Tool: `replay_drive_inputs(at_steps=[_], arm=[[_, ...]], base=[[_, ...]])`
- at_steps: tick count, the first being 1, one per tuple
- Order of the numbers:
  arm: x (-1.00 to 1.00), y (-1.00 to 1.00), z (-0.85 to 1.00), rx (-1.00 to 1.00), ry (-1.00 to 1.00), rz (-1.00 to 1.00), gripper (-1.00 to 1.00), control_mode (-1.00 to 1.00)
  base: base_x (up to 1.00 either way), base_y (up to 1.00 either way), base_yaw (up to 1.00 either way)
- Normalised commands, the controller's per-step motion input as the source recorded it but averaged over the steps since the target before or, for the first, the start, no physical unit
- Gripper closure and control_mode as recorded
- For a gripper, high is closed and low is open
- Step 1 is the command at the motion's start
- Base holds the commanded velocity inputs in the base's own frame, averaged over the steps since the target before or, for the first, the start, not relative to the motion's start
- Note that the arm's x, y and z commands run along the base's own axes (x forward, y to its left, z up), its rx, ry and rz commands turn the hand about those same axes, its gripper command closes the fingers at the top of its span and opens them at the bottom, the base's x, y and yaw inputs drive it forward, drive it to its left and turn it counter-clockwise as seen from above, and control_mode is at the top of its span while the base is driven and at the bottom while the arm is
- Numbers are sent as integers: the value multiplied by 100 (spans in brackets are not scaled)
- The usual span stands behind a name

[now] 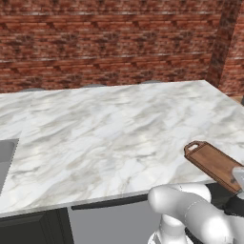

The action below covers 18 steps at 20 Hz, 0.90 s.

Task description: Move the cutting board and knife to the sink. Then move spray from the cabinet to the counter.

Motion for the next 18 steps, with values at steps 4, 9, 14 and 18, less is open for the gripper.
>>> replay_drive_inputs(at_steps=[4,9,14,18], arm=[[0,1,21,2,-2,0,100,-100],[0,5,94,7,-21,-2,100,-100],[-10,6,100,4,-42,0,100,-100],[0,18,100,1,-44,0,100,-100]], base=[[0,0,0],[0,0,0],[0,0,0],[0,0,0]])
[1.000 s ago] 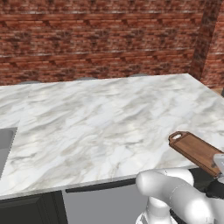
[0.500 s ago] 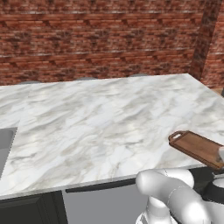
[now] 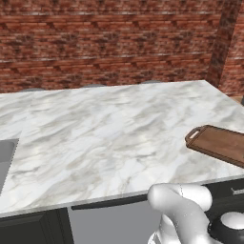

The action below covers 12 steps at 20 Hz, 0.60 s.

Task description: Move the cutting board and knife to the sink. Then move spray from the cabinet to the counter.

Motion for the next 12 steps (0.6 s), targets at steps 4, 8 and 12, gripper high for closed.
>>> replay_drive_inputs(at_steps=[4,8,12], arm=[[0,34,100,1,-43,0,100,-100],[0,48,100,0,-40,0,100,-100],[0,62,100,-1,-28,0,100,-100]], base=[[0,0,0],[0,0,0],[0,0,0]])
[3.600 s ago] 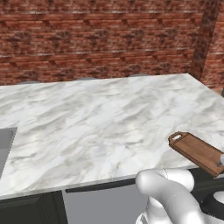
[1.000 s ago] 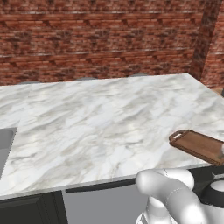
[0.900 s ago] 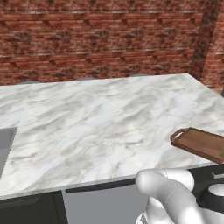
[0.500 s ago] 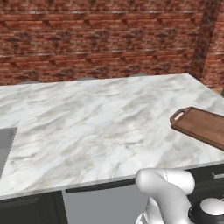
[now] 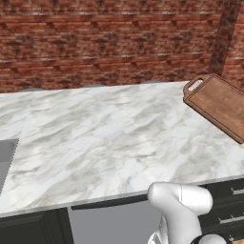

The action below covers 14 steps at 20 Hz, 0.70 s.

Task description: Move the cutting board and knife to the sink. Then move spray from the cabinet to the counter.

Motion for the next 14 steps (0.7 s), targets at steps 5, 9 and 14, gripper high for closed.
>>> replay_drive_inputs(at_steps=[5,9,14], arm=[[0,55,100,-15,-1,-8,100,-100],[0,73,100,-32,13,-17,100,-100],[2,78,61,-43,33,-11,100,-100]], base=[[0,0,0],[0,0,0],[0,0,0]])
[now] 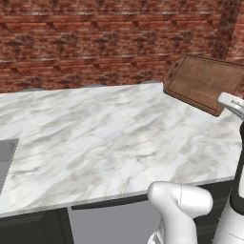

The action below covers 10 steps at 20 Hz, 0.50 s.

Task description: Move the cutting board and knife to the sink. Then move spray from the cabinet to the counter.

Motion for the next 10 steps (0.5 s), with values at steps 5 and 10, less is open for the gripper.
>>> replay_drive_inputs(at_steps=[5,10], arm=[[8,14,5,-6,7,-1,100,-100],[0,0,0,0,0,0,100,-100]], base=[[0,0,0],[0,0,0]])
